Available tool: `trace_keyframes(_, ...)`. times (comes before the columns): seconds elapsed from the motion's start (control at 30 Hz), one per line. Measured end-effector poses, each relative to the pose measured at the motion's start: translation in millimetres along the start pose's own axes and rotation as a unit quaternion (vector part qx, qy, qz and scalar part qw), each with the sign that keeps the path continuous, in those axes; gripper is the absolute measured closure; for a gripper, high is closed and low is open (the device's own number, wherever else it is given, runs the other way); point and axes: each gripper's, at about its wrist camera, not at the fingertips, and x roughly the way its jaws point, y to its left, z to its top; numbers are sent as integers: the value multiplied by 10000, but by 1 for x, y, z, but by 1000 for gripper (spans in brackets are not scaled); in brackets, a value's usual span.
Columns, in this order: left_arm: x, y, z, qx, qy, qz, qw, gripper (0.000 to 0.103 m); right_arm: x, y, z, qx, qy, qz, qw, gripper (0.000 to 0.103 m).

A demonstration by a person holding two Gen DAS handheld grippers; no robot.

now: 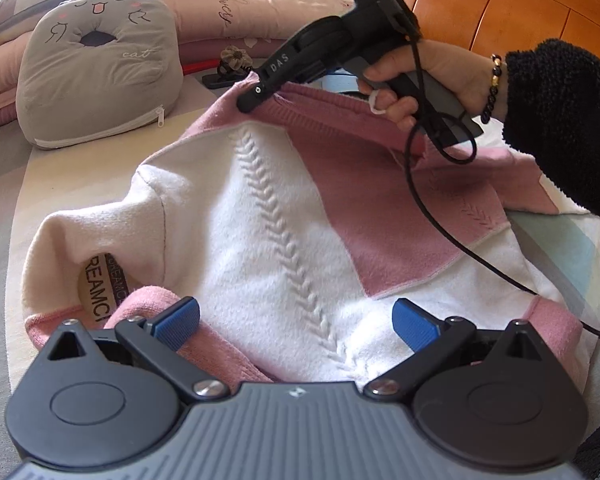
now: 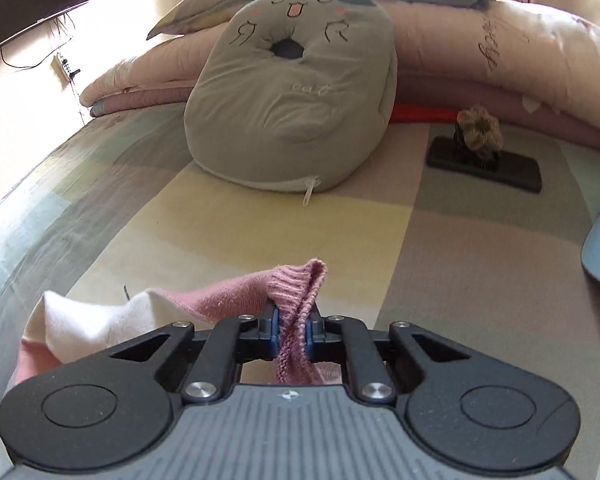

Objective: Fold clothes

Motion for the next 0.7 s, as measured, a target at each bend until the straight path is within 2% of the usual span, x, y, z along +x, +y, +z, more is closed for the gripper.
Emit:
trace_keyframes(0.13,-2,-2,2,-22,-7,46,10000,2,10,-9,1,205,133,-67,9997,72)
trace_keyframes(0.17,-2,-3,2,-10,-2,49,10000,2,6,-12,-3,251,106,-49,9996,66)
trace_keyframes(0.2,-1,-4,3,4,5,51,10000,2,0,-16,-7,298,71,-28,9995,62)
trace_keyframes(0.3,3,-8,6,51,17,47,10000,2,-21,-30,-19,464,-45,19,9989,57)
trace_keyframes(0.43,10,-15,10,135,7,-35,9999,2,-71,-62,-32,683,-349,-30,9970,49)
trace_keyframes(0.53,15,-22,12,203,8,-110,9997,1,-102,-91,-50,642,-355,-420,9964,47)
trace_keyframes(0.7,25,-33,15,270,42,-194,9994,1,-115,-159,-100,948,150,-1418,9852,47)
